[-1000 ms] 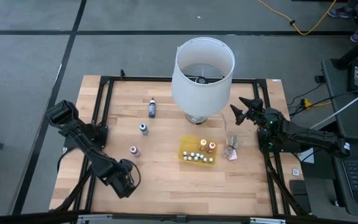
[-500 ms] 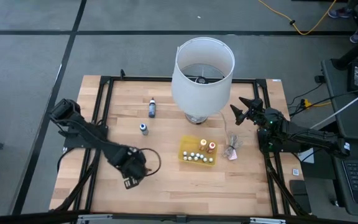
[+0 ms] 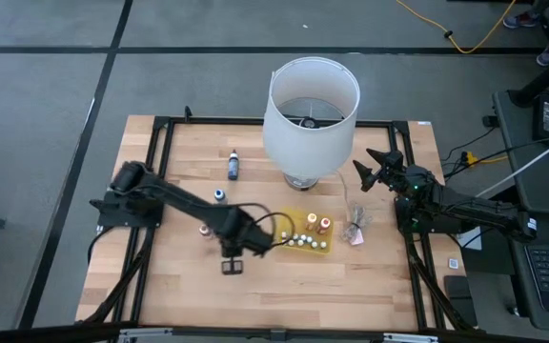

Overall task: Pick & Place food coloring
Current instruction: Put the green food coloring bottle into the yellow bin

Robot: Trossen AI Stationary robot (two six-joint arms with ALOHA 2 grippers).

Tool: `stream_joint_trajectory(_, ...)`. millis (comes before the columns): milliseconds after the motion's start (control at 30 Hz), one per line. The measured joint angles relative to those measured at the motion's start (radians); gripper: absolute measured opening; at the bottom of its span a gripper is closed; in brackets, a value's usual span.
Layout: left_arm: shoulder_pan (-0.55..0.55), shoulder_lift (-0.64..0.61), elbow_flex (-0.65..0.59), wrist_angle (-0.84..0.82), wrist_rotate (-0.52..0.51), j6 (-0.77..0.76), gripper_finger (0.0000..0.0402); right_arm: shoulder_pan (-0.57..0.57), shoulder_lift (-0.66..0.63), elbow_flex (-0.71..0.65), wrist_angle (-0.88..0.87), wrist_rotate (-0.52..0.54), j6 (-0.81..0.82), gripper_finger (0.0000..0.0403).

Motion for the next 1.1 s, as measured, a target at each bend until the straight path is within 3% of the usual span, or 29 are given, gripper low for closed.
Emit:
stream_joint_trajectory(333, 0.132, 0.268, 0.408, -0.146, -0.045, 0.174, 0.0061, 0.000, 0.000, 0.000, 0.000, 0.000, 0.000, 0.0355)
stream_joint_trajectory(667, 0.200, 0.499, 0.777, -0.304, -0.072, 0.249, 0.0061, 0.000, 0.000, 0.000, 0.000, 0.000, 0.000, 0.0355)
stream_joint_trajectory(767, 0.209, 0.531, 0.832, -0.318, -0.072, 0.254, 0.0061, 0.000, 0.000, 0.000, 0.000, 0.000, 0.000, 0.0355)
stream_joint_trajectory(1100, 0.235, 0.532, 0.829, -0.310, -0.099, 0.275, 0.0061, 0.000, 0.000, 0.000, 0.000, 0.000, 0.000, 0.0355)
